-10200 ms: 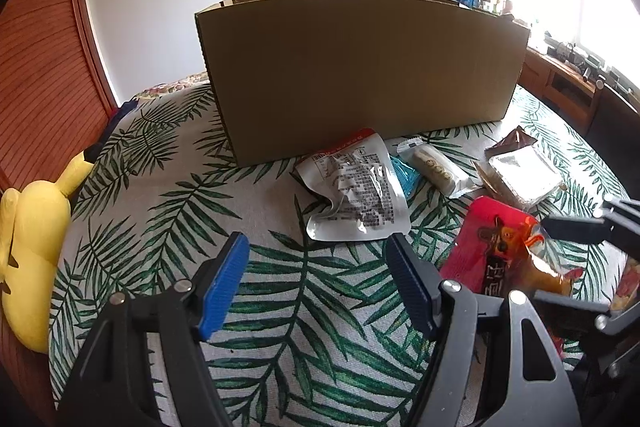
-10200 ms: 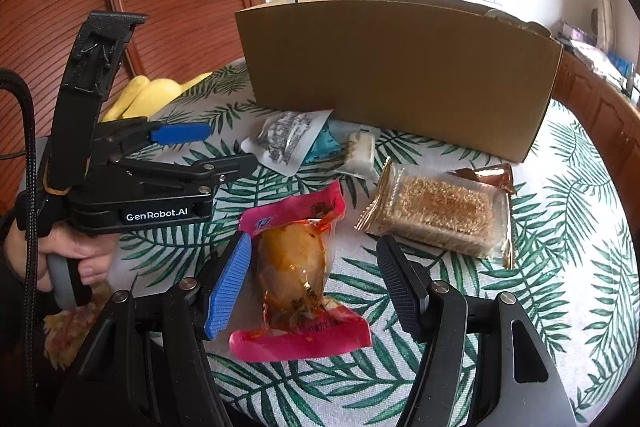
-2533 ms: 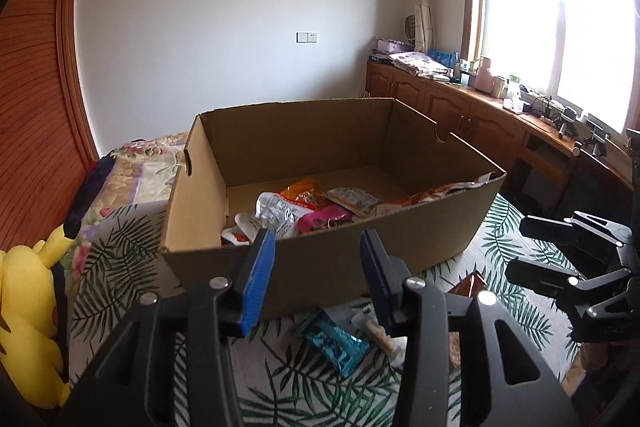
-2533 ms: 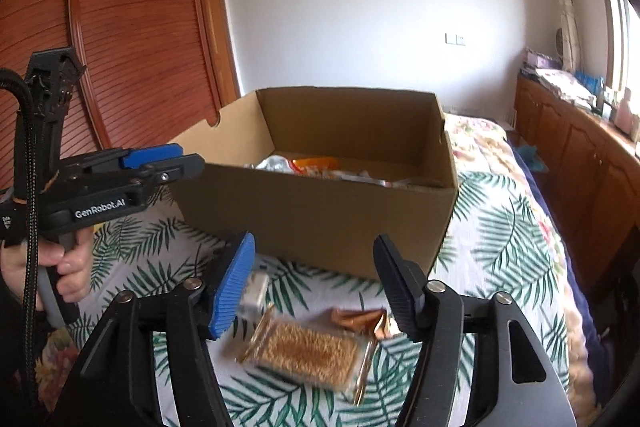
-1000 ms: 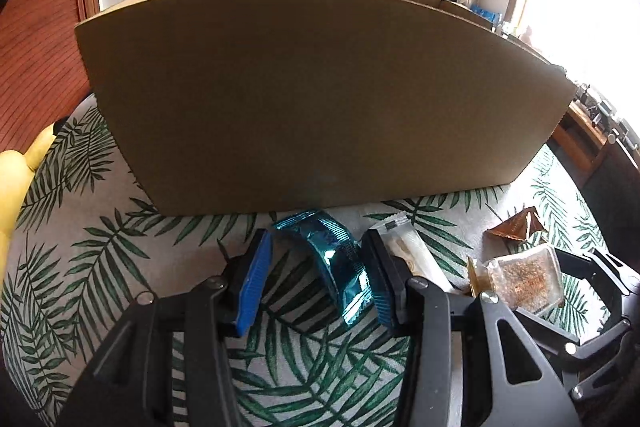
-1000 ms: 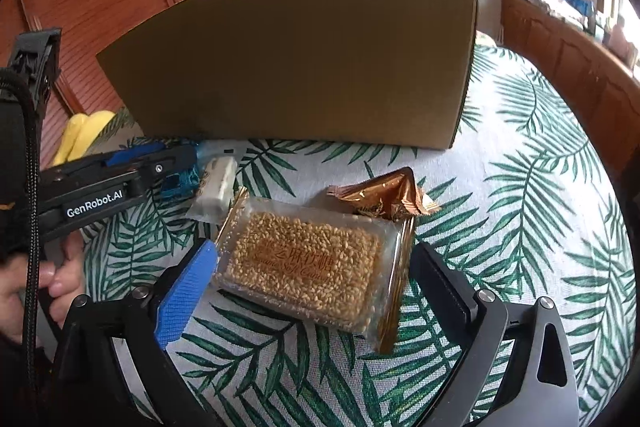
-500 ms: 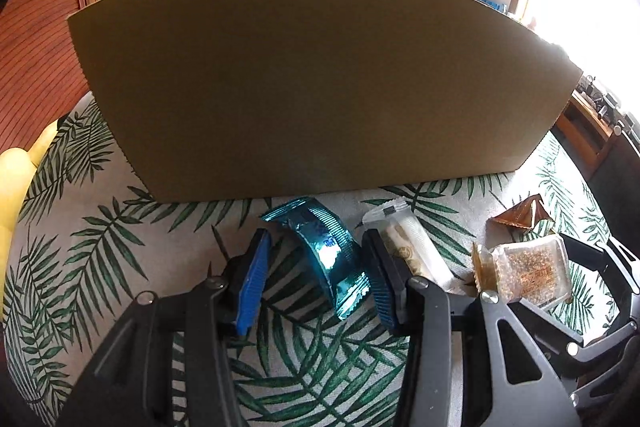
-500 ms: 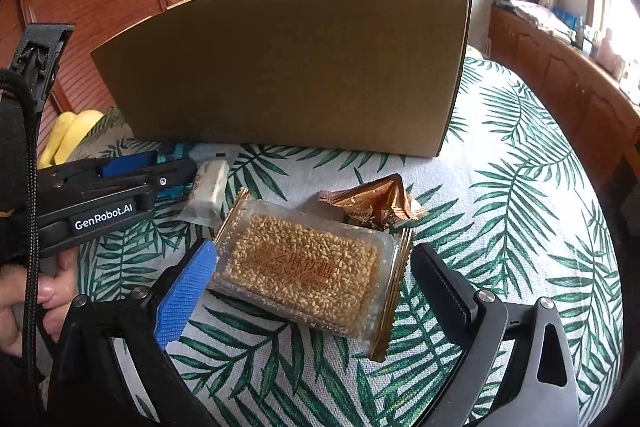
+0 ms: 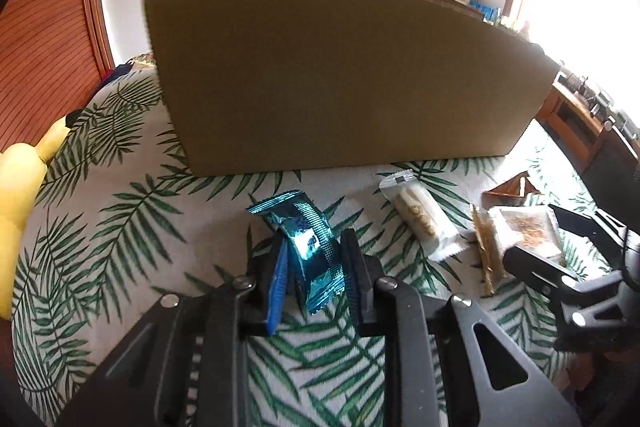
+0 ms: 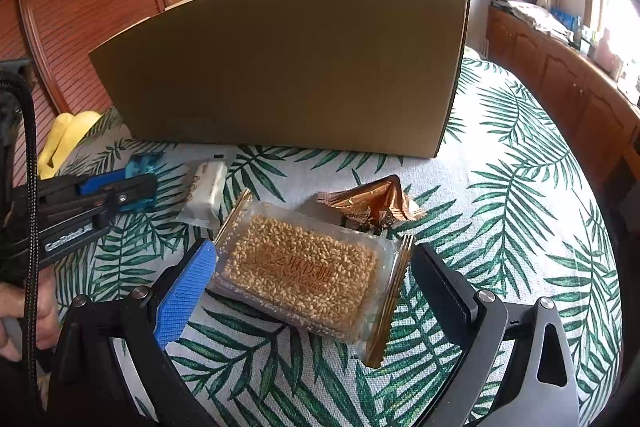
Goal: Organize snacks
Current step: 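Grasp the clear sesame bar tray with right tool while left tool holds the blue packet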
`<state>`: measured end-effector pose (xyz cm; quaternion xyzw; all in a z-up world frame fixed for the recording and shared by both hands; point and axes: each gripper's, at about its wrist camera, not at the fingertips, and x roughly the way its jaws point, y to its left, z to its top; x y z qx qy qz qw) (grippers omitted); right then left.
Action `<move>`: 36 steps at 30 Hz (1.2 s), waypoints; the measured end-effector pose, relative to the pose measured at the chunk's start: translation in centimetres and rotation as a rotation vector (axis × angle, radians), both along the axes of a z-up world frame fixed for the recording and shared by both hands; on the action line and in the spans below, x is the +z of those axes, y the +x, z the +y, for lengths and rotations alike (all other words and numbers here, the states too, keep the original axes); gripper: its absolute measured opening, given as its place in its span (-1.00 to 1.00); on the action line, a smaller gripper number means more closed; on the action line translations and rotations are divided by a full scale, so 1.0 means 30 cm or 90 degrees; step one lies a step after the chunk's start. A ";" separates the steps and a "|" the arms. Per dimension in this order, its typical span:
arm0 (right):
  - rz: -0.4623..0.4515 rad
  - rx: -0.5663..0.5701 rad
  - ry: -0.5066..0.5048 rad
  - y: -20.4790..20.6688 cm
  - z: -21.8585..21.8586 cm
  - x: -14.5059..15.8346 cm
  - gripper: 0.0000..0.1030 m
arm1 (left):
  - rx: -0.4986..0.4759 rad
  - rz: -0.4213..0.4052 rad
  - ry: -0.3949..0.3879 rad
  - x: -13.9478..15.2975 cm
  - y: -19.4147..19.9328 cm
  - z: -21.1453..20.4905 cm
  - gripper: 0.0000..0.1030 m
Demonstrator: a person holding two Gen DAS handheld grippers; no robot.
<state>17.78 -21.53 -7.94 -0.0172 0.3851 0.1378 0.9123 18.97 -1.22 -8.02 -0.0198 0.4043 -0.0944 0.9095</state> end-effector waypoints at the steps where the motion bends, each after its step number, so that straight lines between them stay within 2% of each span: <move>1: -0.001 0.000 -0.001 0.000 0.001 0.000 0.93 | 0.001 -0.005 -0.001 0.004 -0.012 0.000 -0.56; 13: -0.003 0.020 -0.026 -0.002 0.053 -0.011 0.90 | -0.031 -0.031 -0.025 0.042 -0.118 -0.033 -0.56; 18: 0.001 0.034 -0.070 -0.001 0.095 -0.021 0.89 | -0.034 -0.040 -0.028 0.061 -0.147 -0.040 -0.55; 28: -0.003 0.047 -0.069 -0.022 0.098 -0.021 0.73 | -0.043 -0.054 -0.035 0.083 -0.190 -0.034 -0.55; 36: -0.020 0.074 -0.044 -0.092 0.067 0.013 0.71 | -0.055 -0.062 -0.034 0.102 -0.228 -0.042 -0.55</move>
